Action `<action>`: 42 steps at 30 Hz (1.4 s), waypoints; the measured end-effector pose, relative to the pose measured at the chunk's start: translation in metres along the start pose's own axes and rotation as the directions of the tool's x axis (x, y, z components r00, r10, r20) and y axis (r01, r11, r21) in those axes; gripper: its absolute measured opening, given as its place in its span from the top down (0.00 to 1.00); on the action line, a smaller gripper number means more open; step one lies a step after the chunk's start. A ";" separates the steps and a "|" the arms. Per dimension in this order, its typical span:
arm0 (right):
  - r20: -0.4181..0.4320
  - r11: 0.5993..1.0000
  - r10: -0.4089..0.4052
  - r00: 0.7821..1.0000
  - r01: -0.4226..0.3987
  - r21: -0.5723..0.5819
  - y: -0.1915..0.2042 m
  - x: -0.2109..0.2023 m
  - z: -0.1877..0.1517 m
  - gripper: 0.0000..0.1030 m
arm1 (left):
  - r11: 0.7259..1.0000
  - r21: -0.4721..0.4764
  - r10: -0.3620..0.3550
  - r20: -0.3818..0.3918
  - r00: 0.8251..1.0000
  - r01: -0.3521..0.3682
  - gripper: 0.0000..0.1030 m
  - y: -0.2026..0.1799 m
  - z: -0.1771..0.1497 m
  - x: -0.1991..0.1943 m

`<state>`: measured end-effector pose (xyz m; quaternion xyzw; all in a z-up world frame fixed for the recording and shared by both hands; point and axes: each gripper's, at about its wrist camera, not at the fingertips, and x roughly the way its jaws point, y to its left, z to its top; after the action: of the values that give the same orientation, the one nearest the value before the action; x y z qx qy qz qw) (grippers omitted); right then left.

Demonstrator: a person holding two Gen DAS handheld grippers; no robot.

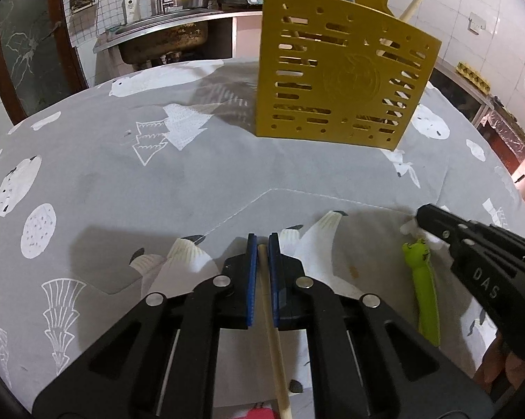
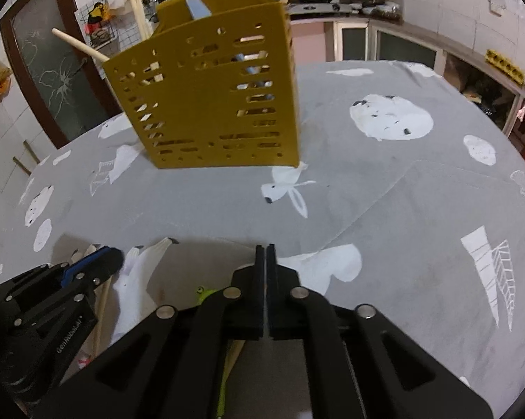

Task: Organize utensils
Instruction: 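Close left tool on the last chopstick while right tool grasps the green frog-handled utensil, then lift the chopstick and green utensil and carry both over the yellow holder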

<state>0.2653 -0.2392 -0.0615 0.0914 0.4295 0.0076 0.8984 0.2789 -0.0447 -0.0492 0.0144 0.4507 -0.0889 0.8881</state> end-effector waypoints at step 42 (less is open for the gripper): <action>-0.021 0.996 -0.084 0.996 0.084 0.023 0.022 0.001 -0.007 0.94 | 0.998 0.003 0.067 0.032 0.997 -0.067 0.95 0.036 -0.007 -0.002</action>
<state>0.2623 -0.2163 -0.0631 0.0838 0.4421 -0.0344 0.8924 0.2781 -0.0083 -0.0542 0.0301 0.4357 -0.0603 0.8976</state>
